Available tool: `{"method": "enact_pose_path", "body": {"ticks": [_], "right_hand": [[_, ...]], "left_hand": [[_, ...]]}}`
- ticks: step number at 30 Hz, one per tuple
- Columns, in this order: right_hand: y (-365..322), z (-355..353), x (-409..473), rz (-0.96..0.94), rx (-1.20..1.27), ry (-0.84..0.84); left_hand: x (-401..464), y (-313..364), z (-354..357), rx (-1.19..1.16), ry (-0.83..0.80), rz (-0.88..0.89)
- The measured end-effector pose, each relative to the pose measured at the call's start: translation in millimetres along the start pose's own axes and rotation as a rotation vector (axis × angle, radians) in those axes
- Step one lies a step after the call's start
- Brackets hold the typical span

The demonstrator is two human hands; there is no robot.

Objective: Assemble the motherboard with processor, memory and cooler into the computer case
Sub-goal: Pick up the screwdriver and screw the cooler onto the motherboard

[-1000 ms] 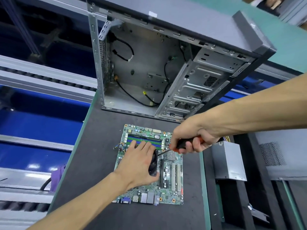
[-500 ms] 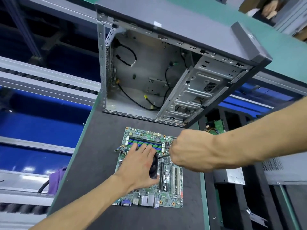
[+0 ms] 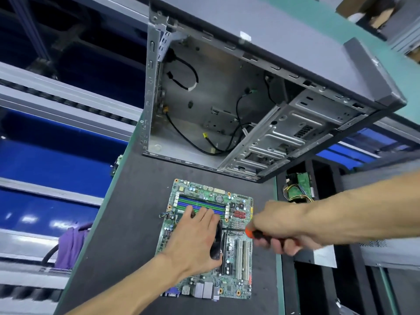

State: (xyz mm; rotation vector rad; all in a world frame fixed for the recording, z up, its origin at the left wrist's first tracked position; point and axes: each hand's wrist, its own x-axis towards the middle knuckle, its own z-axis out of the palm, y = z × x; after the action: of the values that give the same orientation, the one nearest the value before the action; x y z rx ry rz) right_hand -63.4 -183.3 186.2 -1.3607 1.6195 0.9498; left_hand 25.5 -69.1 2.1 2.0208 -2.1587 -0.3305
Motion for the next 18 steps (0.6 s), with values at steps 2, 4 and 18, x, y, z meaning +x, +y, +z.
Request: {"method": "enact_pose_path", "body": {"ticks": [2,4,18], "right_hand": [[4.8,5.8,-0.6,0.143,0.282,-0.148],[5.6,7.8,1.5,0.238,0.500,-0.247],[16.5,-9.8,-7.3,-0.218,-0.495,0.082]], "left_hand": [[1.1,-0.3,0.6,-0.015,0.010,-0.002],[0.6,-0.2,-0.2,-0.043,0.036,-0.008],[-3.9,0.1,-7.0,-0.008,0.058,0.001]]}}
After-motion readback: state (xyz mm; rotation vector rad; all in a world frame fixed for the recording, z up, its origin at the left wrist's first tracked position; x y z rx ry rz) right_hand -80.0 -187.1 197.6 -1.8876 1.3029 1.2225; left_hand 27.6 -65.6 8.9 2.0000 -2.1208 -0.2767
